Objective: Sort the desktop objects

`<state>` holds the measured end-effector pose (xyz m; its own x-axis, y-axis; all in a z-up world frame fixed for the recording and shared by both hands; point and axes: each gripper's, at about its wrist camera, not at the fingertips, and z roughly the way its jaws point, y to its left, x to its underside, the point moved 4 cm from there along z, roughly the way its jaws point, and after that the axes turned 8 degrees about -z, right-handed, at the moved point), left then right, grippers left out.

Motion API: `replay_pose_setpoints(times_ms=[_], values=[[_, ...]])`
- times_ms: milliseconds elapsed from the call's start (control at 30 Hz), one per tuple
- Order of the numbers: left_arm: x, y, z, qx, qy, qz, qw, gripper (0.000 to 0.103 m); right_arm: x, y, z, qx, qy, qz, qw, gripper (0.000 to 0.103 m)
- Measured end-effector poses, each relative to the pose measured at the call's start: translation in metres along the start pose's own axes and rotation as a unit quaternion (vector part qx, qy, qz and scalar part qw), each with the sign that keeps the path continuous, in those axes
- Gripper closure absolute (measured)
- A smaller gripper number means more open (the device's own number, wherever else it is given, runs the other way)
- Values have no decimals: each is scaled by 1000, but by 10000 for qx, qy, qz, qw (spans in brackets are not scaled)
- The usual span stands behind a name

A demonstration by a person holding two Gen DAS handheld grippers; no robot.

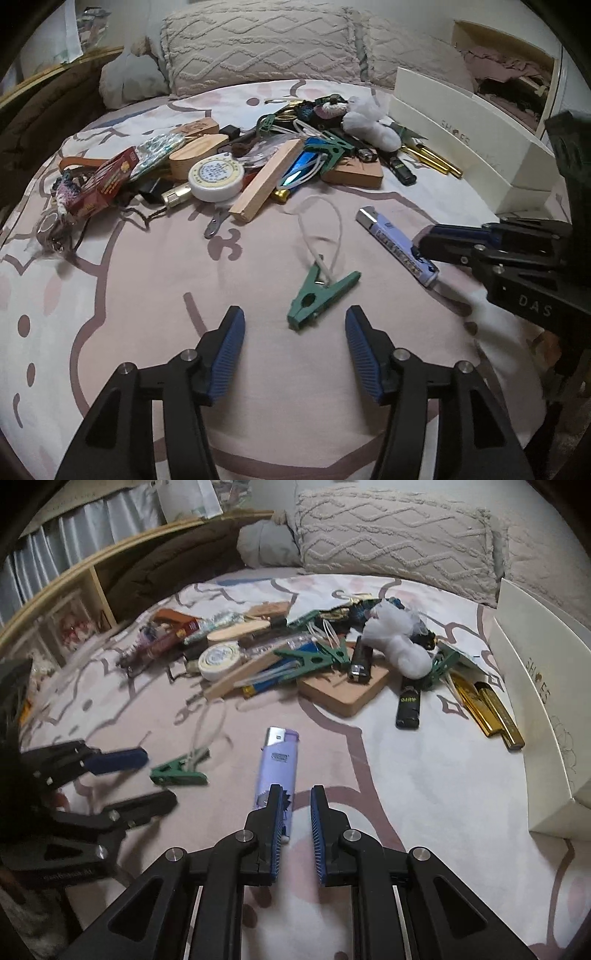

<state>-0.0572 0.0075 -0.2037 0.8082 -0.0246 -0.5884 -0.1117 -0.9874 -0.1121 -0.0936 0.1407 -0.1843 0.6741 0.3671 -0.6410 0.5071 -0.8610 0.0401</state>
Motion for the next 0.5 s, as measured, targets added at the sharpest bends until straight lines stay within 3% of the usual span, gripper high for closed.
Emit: replay_pose_setpoints(times_ms=[67, 133, 167, 200, 267, 500], values=[[-1, 5, 1, -53, 18, -50, 10000, 46, 0, 0, -2, 40, 6, -74, 10000, 88], [-2, 12, 1, -187, 11, -95, 9998, 46, 0, 1, -6, 56, -46, -122, 9999, 71], [-3, 15, 1, -242, 4, -112, 9996, 45, -1, 2, -8, 68, -68, -145, 9998, 37], [-4, 19, 1, -308, -6, -143, 9994, 40, -1, 3, -10, 79, -86, -164, 9998, 15], [-6, 25, 1, -436, -51, -207, 9988, 34, -3, 8, -13, 85, -145, -269, 9995, 15], [-11, 45, 7, -658, -151, -621, 9958, 34, 2, 14, 4, 300, 173, -455, 9984, 15]])
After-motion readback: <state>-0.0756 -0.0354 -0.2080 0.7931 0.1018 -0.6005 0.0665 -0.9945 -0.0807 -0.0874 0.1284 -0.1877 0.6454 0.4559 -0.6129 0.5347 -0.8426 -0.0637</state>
